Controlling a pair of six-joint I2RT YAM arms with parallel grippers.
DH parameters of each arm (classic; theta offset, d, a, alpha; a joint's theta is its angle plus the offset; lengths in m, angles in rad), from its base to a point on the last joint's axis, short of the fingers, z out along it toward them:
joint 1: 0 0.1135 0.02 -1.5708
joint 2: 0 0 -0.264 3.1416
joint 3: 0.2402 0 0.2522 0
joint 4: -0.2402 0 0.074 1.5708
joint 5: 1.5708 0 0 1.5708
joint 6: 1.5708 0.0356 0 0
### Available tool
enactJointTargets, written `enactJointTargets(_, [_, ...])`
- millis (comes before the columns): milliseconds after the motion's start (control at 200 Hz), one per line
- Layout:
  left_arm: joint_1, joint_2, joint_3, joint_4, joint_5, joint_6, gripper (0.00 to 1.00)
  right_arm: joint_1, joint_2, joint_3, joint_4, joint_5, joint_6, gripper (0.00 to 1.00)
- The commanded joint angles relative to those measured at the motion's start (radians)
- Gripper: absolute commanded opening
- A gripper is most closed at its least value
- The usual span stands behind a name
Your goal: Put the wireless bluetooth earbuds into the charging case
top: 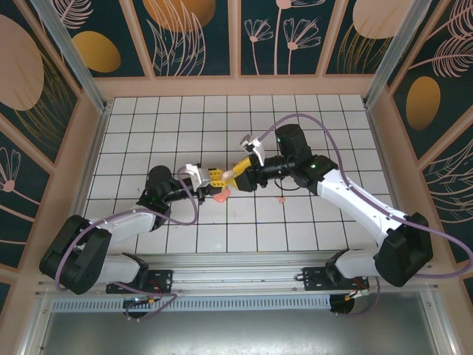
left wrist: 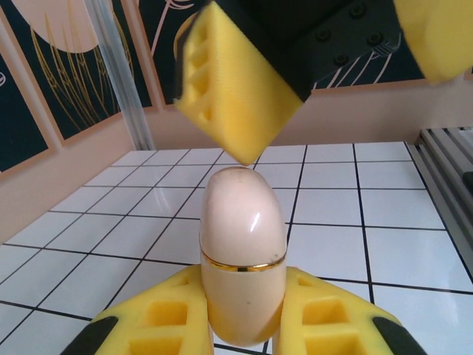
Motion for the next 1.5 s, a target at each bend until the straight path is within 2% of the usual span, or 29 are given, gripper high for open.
enactJointTargets(0, [-0.006, 0.017, 0.05, 0.011, -0.029, -0.063, 0.14, -0.029, -0.062, -0.045, 0.112, 0.056, 0.075, 0.58])
enactJointTargets(120, [-0.007, 0.038, 0.078, -0.011, -0.066, -0.151, 0.13, -0.076, -0.093, -0.105, 0.202, 0.161, 0.158, 0.58])
enactJointTargets(265, [-0.005, 0.067, 0.112, -0.049, -0.136, -0.257, 0.13, -0.137, -0.1, -0.165, 0.301, 0.195, 0.229, 0.57])
enactJointTargets(485, [-0.006, 0.129, 0.211, -0.181, -0.219, -0.372, 0.12, -0.161, -0.078, -0.181, 0.306, 0.344, 0.284, 0.57])
enactJointTargets(736, [-0.006, 0.223, 0.333, -0.297, -0.315, -0.527, 0.12, -0.223, -0.071, -0.226, 0.339, 0.426, 0.364, 0.56])
enactJointTargets(1291, [-0.013, 0.53, 0.677, -0.599, -0.392, -0.756, 0.1, -0.323, -0.059, -0.303, 0.338, 0.494, 0.449, 0.55])
enactJointTargets(1496, [-0.043, 0.682, 0.855, -0.719, -0.393, -0.808, 0.1, -0.385, -0.041, -0.294, 0.327, 0.453, 0.457, 0.55])
